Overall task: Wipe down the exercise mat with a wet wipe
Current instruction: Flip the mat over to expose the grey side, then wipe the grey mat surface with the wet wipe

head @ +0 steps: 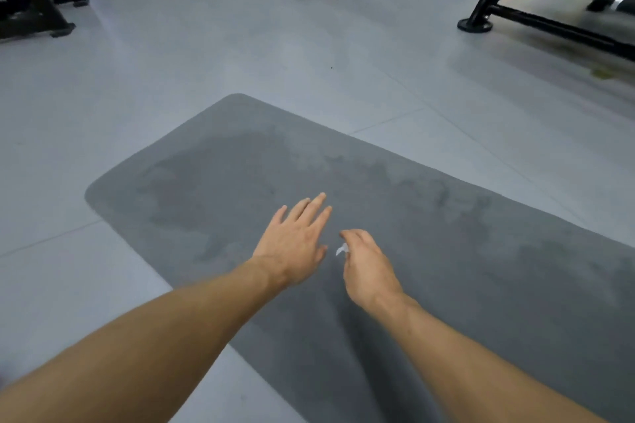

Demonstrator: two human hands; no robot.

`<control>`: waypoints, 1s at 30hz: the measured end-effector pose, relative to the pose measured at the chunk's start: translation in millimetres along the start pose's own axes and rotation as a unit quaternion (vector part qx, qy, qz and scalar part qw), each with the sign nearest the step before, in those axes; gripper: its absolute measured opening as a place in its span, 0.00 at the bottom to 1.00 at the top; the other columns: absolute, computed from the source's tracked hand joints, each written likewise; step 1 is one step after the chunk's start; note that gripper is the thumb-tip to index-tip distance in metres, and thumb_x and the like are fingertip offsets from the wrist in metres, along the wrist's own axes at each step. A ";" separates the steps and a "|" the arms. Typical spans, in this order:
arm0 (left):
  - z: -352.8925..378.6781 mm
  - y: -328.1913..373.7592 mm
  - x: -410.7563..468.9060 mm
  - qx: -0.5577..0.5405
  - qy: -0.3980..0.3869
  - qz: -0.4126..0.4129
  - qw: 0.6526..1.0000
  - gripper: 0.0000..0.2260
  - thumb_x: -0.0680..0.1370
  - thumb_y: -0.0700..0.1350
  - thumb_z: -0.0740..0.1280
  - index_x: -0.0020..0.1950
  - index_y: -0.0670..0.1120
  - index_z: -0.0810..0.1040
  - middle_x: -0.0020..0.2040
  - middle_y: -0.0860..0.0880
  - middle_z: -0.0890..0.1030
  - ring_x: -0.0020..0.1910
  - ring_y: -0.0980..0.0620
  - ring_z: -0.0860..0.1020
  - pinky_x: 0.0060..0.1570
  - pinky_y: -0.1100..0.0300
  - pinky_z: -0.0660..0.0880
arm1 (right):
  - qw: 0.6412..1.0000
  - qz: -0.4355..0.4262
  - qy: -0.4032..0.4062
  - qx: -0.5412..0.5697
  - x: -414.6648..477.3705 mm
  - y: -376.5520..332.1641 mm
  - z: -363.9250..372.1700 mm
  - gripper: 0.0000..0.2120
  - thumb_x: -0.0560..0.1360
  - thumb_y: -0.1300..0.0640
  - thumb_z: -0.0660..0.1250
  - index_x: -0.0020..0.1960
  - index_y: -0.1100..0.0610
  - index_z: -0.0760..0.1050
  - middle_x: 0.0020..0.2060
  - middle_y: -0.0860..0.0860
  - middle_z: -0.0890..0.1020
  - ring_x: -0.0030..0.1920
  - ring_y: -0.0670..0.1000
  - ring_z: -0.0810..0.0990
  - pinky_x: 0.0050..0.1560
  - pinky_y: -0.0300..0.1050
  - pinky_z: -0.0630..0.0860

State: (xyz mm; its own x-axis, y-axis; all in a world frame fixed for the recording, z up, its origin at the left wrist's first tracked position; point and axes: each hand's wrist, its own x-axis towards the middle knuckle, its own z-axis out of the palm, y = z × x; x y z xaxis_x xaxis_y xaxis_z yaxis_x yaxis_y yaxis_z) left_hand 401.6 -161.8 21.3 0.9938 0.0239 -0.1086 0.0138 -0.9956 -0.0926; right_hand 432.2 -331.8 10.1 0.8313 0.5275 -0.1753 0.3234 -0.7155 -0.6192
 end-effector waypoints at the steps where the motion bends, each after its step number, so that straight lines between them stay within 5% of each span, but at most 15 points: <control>1: 1.2 4.6 -0.6 0.003 -0.004 0.010 1.000 0.33 0.84 0.59 0.57 0.84 0.51 0.47 0.84 0.51 0.41 0.83 0.49 0.48 0.80 0.45 0.52 | 1.000 0.002 -0.002 -0.003 -2.8 4.8 -1.3 0.21 0.81 0.65 0.55 0.73 0.54 0.67 0.69 0.47 0.69 0.66 0.53 0.75 0.66 0.54 0.73; 14: 18.0 138.3 -16.0 -0.052 -0.109 0.163 0.979 0.31 0.83 0.56 0.60 0.83 0.49 0.54 0.81 0.50 0.61 0.80 0.50 0.61 0.78 0.50 0.58 | 0.996 0.087 -0.004 -0.016 -102.6 111.8 -29.8 0.23 0.81 0.64 0.58 0.74 0.53 0.67 0.72 0.47 0.67 0.69 0.54 0.73 0.67 0.52 0.72; 22: 36.0 221.5 -50.4 -0.076 -0.217 0.218 0.948 0.28 0.82 0.55 0.62 0.79 0.50 0.60 0.78 0.51 0.64 0.76 0.47 0.66 0.72 0.48 0.68 | 0.985 0.170 0.008 0.007 -198.6 185.1 -30.4 0.16 0.78 0.63 0.61 0.64 0.52 0.75 0.64 0.44 0.71 0.63 0.52 0.76 0.61 0.47 0.74; 27: 48.4 260.8 -68.7 -0.096 -0.238 0.236 0.937 0.29 0.81 0.55 0.62 0.80 0.52 0.59 0.78 0.52 0.62 0.76 0.48 0.65 0.72 0.51 0.68 | 0.985 0.164 0.045 0.008 -241.5 210.1 -25.1 0.20 0.81 0.54 0.65 0.72 0.50 0.72 0.72 0.44 0.65 0.71 0.48 0.67 0.66 0.45 0.73; 30: 52.2 278.5 -74.3 -0.124 -0.230 0.230 0.937 0.29 0.80 0.54 0.64 0.80 0.53 0.60 0.76 0.52 0.63 0.74 0.47 0.64 0.73 0.51 0.67 | 0.977 0.195 0.087 0.023 -258.1 220.0 -22.6 0.13 0.78 0.55 0.66 0.62 0.48 0.78 0.61 0.42 0.69 0.62 0.47 0.70 0.57 0.47 0.76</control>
State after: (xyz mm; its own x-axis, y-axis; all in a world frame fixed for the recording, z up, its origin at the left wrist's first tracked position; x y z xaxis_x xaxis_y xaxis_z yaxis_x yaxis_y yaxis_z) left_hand 325.8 -436.1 -48.1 0.7487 -0.4338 -0.5012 -0.3227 -0.8990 0.2960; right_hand 299.0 -635.8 -63.5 0.9525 0.1310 -0.2748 -0.0503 -0.8226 -0.5664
